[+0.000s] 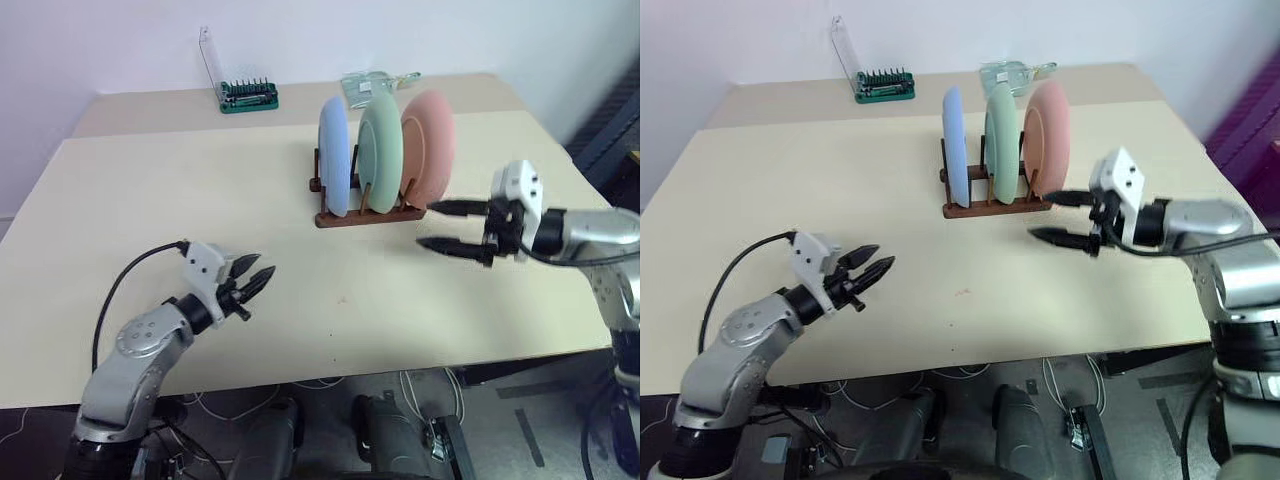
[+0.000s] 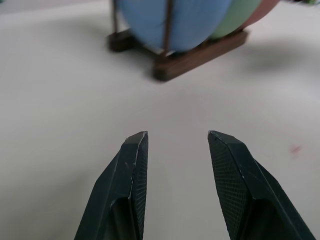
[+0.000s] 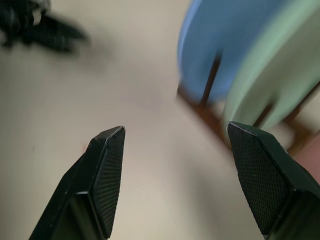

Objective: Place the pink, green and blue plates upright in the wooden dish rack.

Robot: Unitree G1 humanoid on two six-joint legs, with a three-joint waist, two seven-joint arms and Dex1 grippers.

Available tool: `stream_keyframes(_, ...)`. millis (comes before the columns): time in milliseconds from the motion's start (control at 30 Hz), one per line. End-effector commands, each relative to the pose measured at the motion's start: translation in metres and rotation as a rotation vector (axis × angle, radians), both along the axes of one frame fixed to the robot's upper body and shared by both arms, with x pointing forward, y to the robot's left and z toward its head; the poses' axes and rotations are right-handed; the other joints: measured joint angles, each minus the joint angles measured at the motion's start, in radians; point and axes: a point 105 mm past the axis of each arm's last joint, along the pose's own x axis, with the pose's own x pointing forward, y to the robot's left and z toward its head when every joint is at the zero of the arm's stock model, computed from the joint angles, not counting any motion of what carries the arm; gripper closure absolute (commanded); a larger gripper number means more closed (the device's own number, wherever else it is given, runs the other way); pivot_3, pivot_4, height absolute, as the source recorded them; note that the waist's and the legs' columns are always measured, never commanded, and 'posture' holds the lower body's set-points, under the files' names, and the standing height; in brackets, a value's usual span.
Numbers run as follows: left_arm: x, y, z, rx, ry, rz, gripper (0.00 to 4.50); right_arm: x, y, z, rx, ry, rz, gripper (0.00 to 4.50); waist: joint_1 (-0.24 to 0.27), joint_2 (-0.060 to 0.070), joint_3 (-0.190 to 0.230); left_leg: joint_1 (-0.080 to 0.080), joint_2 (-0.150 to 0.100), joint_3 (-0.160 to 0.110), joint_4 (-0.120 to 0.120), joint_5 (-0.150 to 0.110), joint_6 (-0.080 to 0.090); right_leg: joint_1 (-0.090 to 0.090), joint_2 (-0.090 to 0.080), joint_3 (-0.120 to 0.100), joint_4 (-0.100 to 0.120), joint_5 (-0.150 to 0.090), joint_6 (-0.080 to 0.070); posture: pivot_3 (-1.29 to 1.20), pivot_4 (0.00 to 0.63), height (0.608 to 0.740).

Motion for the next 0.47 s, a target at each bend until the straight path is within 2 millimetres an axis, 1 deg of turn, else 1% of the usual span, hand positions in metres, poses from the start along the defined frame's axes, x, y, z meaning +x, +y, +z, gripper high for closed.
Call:
stream_keyframes(33, -0.007, 0.020, -0.001, 0.041, -0.028, 0.038, 2.58, 0.004, -0.011, 0.006, -0.041, -0.071, -0.044, 1.21, 0.001, 0.000, 0.000, 0.000, 0.000, 0.000, 0.000, 0.000, 0.000, 0.000, 0.000, 0.000, 0.000, 0.000, 0.000, 0.00, 0.150, 0.740)
stream_keyframes(100, -0.014, 0.030, -0.008, 0.067, -0.014, 0.049, 2.58, 0.008, -0.013, -0.002, -0.039, -0.069, -0.062, 1.21, 0.003, 0.000, 0.000, 0.000, 0.000, 0.000, 0.000, 0.000, 0.000, 0.000, 0.000, 0.000, 0.000, 0.000, 0.000, 0.00, 0.150, 0.740)
stream_keyframes(167, -0.018, 0.033, -0.011, 0.076, -0.013, 0.059, 2.58, 0.014, -0.016, -0.011, -0.036, -0.066, -0.091, 1.21, 0.008, 0.000, 0.000, 0.000, 0.000, 0.000, 0.000, 0.000, 0.000, 0.000, 0.000, 0.000, -0.001, 0.000, 0.000, 0.00, 0.150, 0.740)
stream_keyframes(267, -0.017, 0.027, -0.011, 0.060, -0.018, 0.063, 2.58, 0.022, -0.023, -0.025, -0.030, -0.049, -0.143, 1.21, 0.012, 0.000, 0.000, 0.000, 0.001, 0.000, 0.002, 0.000, 0.000, 0.002, -0.001, -0.001, -0.001, 0.000, 0.000, 0.00, 0.150, 0.740)
stream_keyframes(367, -0.015, 0.024, -0.013, 0.061, -0.017, 0.062, 2.58, 0.025, -0.026, -0.031, -0.025, -0.040, -0.155, 1.21, 0.012, 0.000, 0.000, 0.000, 0.001, 0.000, 0.002, 0.000, 0.000, 0.004, -0.002, -0.003, -0.002, 0.000, 0.000, 0.00, 0.150, 0.740)
stream_keyframes(467, -0.014, 0.022, -0.016, 0.060, -0.015, 0.063, 2.58, 0.026, -0.025, -0.039, -0.016, -0.035, -0.161, 1.21, 0.010, 0.000, 0.000, 0.000, 0.001, 0.000, 0.002, 0.000, 0.000, 0.004, -0.001, -0.004, -0.002, 0.000, 0.000, 0.00, 0.150, 0.740)
